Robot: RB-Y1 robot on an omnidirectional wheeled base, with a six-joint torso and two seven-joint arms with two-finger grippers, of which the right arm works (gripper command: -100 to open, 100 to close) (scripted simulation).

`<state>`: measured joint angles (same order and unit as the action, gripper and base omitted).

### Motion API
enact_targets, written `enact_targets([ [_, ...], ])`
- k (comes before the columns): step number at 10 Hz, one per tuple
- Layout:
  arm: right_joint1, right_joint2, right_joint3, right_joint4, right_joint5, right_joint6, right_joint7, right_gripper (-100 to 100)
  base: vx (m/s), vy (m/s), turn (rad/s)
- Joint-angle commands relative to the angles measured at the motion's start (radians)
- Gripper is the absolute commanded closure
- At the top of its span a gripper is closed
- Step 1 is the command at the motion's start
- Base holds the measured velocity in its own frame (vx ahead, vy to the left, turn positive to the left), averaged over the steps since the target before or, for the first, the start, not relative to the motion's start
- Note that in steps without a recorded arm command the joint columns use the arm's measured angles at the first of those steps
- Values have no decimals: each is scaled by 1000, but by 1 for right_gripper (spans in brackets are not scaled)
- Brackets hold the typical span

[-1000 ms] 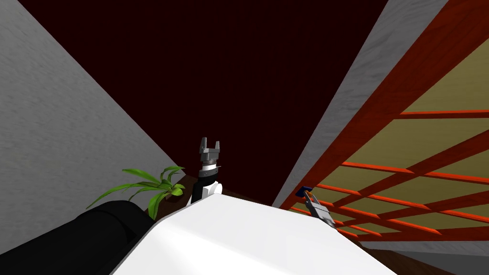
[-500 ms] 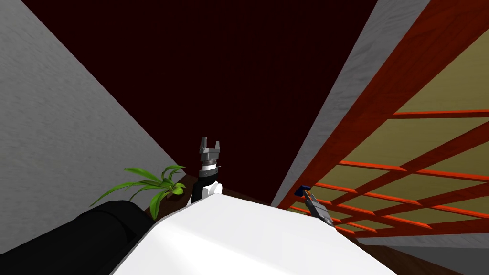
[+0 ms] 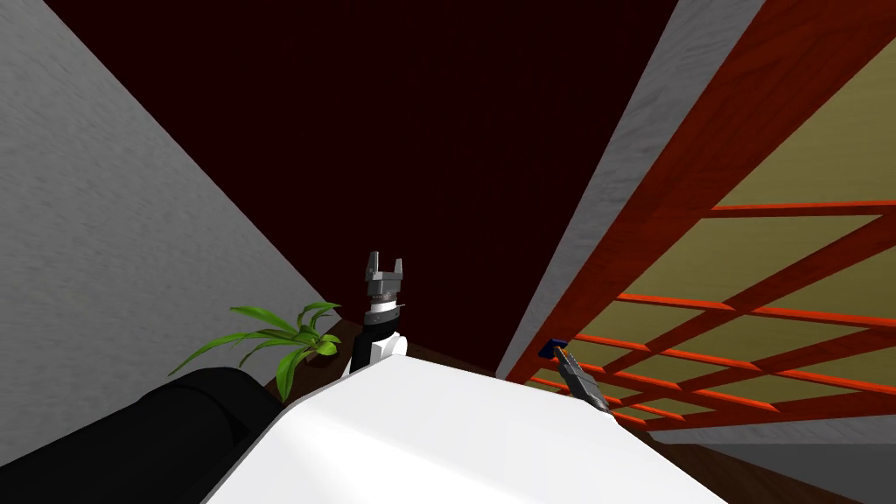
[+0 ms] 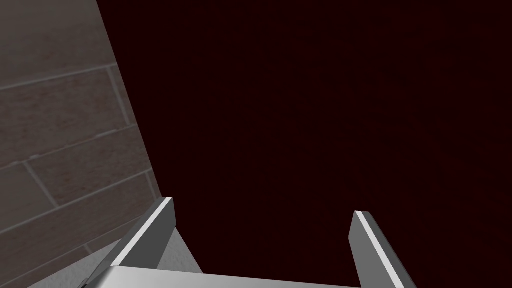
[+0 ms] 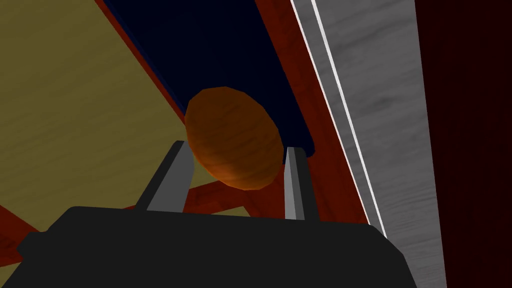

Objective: Pull the door open

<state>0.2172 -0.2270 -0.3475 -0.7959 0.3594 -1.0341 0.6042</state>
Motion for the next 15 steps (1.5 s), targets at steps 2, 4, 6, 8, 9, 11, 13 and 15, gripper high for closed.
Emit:
enact_targets([
  [2, 2, 2, 18, -3, -8, 4, -61, 100, -26, -5, -2],
  [4, 3, -2, 36, -10, -22, 11, -123, 100, -29, -9, -3],
  [6, 4, -4, 45, -13, -30, 14, -173, 100, -29, -10, 0],
  [8, 4, -5, 54, -17, -37, 18, -218, 100, -21, -4, -3],
  [9, 4, -5, 54, -17, -37, 18, -220, 100, -21, -7, -1],
  [11, 5, -7, 64, -20, -45, 21, -260, 100, -21, -5, -4],
  [13, 6, -12, 84, -28, -61, 28, -325, 100, -28, -13, -5],
  [15, 6, -14, 94, -32, -69, 32, -373, 100, -29, -11, 5],
])
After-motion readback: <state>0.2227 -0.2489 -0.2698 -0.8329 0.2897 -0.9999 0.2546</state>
